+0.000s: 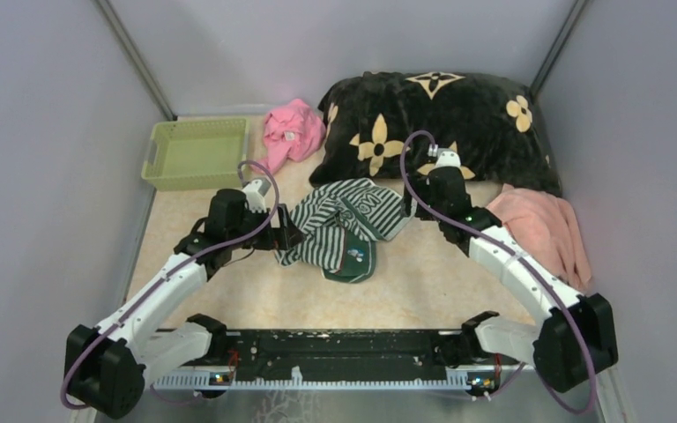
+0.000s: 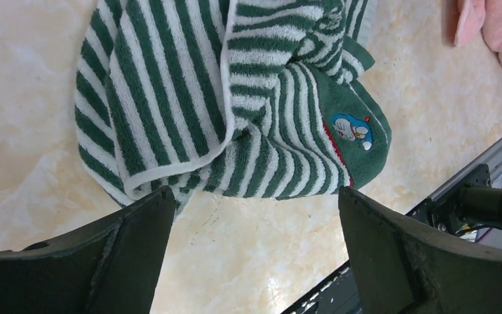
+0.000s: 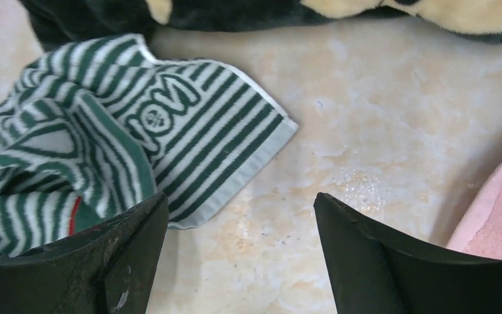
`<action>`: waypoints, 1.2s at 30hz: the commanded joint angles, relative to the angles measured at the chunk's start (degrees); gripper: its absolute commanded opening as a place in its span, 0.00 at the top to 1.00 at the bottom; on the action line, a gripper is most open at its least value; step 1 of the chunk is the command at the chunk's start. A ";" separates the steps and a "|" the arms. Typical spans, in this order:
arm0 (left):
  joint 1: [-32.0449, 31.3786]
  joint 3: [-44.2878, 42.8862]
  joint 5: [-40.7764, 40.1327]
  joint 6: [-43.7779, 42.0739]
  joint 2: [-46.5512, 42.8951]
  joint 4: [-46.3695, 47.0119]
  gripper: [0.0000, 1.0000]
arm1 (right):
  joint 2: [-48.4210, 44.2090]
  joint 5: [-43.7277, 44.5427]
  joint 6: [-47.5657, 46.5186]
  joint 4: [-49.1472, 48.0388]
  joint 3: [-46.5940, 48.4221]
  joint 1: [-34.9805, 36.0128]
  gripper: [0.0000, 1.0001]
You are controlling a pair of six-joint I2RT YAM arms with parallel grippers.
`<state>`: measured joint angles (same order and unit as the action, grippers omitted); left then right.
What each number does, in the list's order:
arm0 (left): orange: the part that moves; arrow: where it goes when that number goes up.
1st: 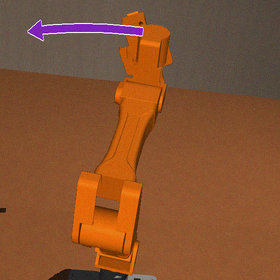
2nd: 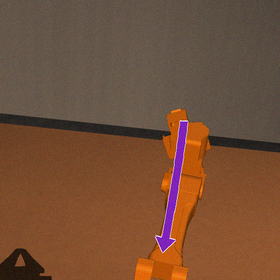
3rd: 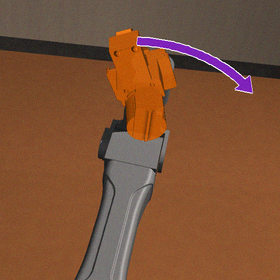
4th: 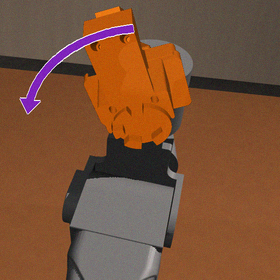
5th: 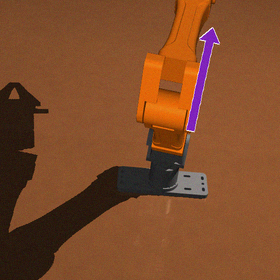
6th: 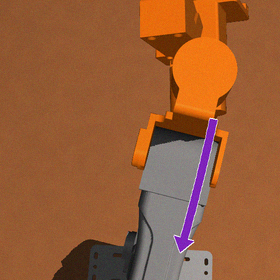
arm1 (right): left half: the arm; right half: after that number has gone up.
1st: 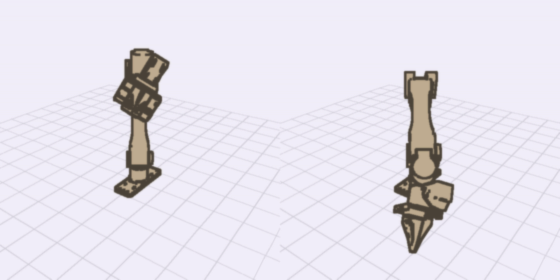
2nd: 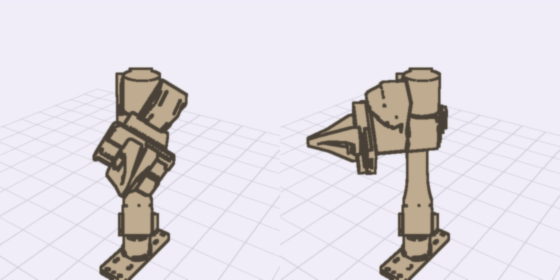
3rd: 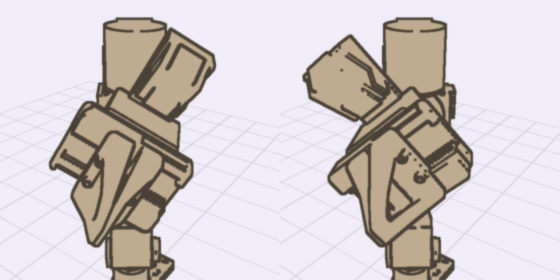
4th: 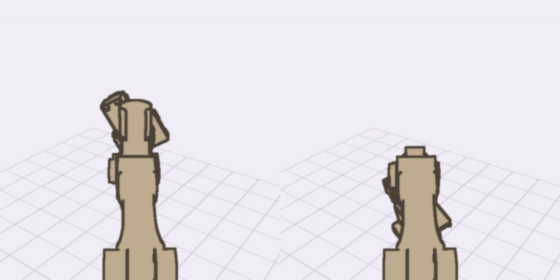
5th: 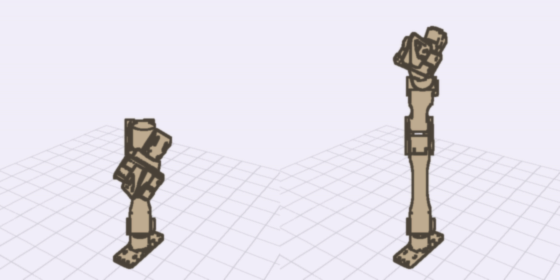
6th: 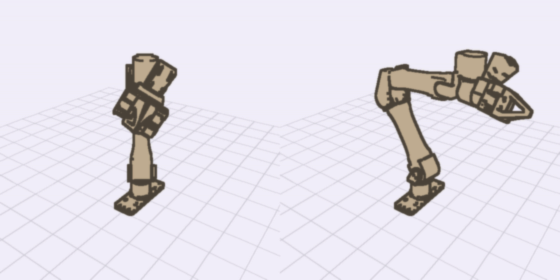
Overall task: Roll the towels
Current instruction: Flatten out the towel at the center of the board.
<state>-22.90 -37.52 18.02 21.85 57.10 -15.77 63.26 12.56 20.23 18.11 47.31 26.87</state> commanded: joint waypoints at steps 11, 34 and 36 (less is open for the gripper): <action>-1.01 7.23 -8.32 8.12 -5.10 0.26 0.01 | 24.72 -8.75 -7.15 -15.20 4.39 -8.44 0.41; -0.99 12.28 -10.30 10.97 -1.82 2.72 0.01 | 35.67 -2.51 -4.91 -13.80 7.46 -8.38 0.75; -1.01 12.50 -9.93 11.07 -1.02 3.25 0.01 | 33.36 -0.79 -4.64 -12.93 6.54 -8.42 0.87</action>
<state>-23.75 -25.96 7.79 32.18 54.83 -15.14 99.61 8.14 14.59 3.18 53.76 18.83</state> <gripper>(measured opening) 0.990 0.214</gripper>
